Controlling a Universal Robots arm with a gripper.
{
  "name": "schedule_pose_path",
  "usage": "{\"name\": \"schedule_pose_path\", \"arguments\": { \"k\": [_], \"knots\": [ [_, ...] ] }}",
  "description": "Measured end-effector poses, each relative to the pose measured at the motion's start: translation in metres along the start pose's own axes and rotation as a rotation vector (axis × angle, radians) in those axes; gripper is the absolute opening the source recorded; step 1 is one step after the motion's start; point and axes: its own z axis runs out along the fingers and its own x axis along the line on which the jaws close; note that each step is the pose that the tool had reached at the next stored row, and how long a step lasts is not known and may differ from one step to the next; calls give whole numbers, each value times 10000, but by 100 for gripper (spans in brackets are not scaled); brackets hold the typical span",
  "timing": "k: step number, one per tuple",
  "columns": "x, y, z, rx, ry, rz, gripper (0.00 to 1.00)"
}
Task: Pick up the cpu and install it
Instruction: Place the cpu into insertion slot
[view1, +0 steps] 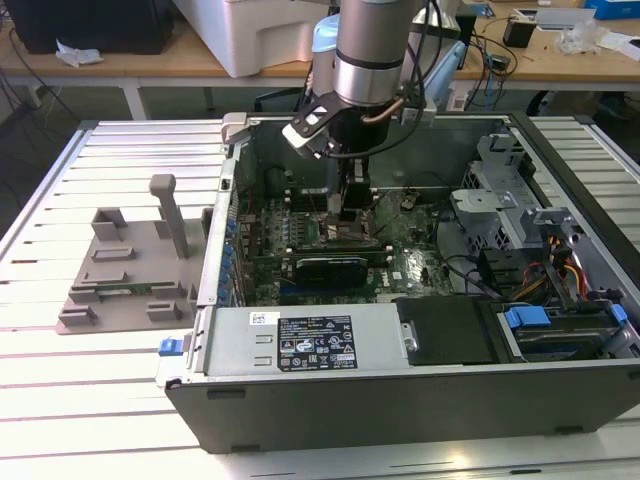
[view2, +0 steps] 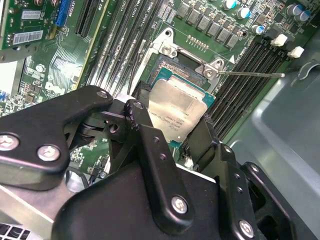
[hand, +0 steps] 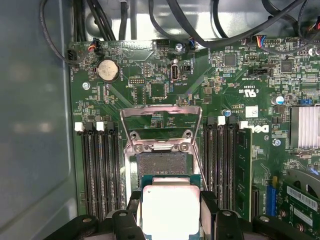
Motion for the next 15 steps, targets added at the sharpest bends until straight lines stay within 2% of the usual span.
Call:
{"name": "schedule_pose_path", "arguments": {
  "k": [9, 12, 15],
  "knots": [
    [1, 6, 53, 0, 1, -4, 55],
    [7, 34, 107, -4, -78, -121, 55],
    [17, 43, 152, -5, -118, -151, 55]
  ]
}}
